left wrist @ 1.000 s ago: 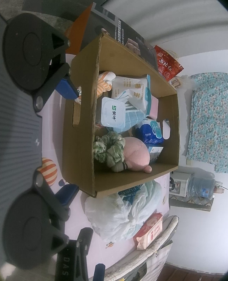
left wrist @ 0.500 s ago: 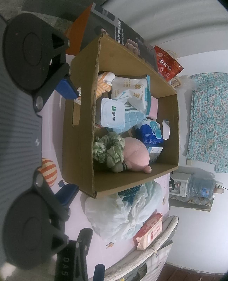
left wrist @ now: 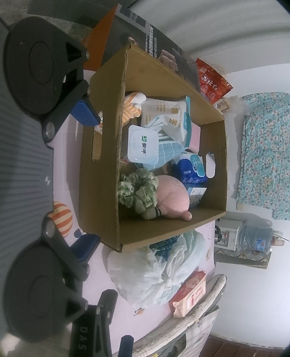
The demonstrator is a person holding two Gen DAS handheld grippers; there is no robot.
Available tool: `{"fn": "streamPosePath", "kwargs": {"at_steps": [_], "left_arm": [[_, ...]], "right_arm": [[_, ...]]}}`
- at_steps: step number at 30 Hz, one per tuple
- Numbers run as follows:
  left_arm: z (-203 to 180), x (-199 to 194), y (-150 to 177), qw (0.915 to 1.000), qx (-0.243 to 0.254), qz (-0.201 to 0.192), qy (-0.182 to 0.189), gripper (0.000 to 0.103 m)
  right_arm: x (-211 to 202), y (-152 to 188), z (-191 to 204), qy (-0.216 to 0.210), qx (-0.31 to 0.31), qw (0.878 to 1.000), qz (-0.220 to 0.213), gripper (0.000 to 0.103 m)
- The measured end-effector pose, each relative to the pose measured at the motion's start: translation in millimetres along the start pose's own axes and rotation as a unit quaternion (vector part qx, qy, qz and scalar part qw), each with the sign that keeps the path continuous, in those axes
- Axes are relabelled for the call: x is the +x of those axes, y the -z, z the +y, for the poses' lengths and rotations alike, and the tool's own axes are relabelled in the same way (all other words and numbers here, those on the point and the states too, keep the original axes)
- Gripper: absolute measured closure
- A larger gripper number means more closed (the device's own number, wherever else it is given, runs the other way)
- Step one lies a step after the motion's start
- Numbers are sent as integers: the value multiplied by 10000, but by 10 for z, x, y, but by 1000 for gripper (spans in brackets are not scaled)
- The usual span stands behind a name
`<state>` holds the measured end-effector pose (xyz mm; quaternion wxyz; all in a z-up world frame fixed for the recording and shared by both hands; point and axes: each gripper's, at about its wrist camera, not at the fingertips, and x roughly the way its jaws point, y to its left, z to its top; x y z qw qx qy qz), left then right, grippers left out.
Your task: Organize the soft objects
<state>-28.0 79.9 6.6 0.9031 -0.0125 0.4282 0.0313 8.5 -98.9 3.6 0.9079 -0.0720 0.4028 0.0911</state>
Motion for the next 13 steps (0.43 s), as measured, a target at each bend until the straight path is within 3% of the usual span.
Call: {"fn": "streamPosePath", "kwargs": {"at_steps": [13], "left_arm": [[14,-15,-17,10000,4,-14,-3,0]], "right_arm": [[-15,-11,6,-6,-7,10000,-5,1]]}}
